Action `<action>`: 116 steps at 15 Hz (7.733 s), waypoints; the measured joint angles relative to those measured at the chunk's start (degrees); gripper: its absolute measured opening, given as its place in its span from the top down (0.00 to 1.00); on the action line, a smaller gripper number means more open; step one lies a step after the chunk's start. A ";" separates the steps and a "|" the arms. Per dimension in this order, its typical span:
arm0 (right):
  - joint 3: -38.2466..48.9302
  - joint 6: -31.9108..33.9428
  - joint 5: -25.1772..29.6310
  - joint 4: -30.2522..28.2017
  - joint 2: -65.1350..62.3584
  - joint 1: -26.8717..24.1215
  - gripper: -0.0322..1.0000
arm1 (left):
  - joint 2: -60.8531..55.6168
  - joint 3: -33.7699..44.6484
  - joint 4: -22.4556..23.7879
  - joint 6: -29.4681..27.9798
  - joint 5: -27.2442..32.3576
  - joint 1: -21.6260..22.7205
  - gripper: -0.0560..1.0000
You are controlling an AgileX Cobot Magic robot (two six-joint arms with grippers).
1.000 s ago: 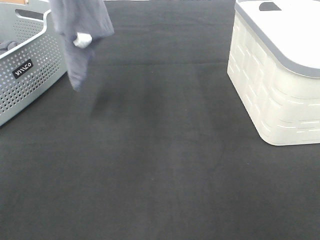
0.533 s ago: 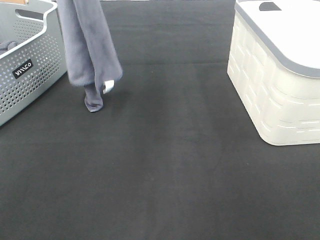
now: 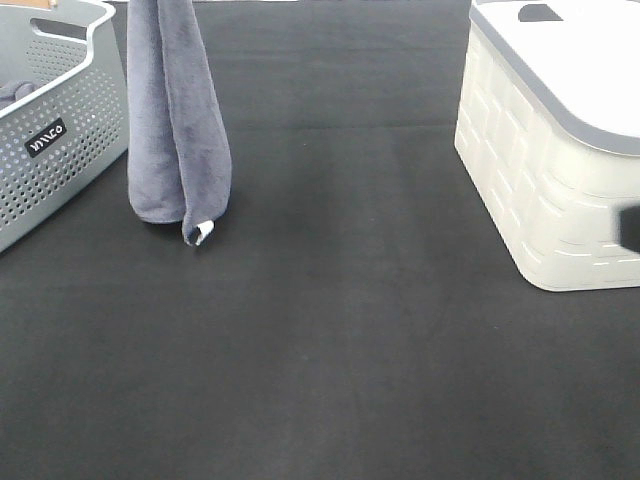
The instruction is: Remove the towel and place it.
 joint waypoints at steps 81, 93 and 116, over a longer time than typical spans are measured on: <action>-73.51 -4.58 22.57 -45.61 63.43 20.51 0.95 | -6.47 14.21 -32.89 1.20 -29.56 21.20 0.95; -73.97 3.04 -7.79 -52.71 72.54 13.75 0.95 | -1.32 29.68 -24.41 -4.41 -79.35 23.26 0.95; -17.42 2.75 -26.59 -46.35 60.91 19.54 0.95 | -3.15 83.88 -6.70 -4.35 -110.12 26.99 0.95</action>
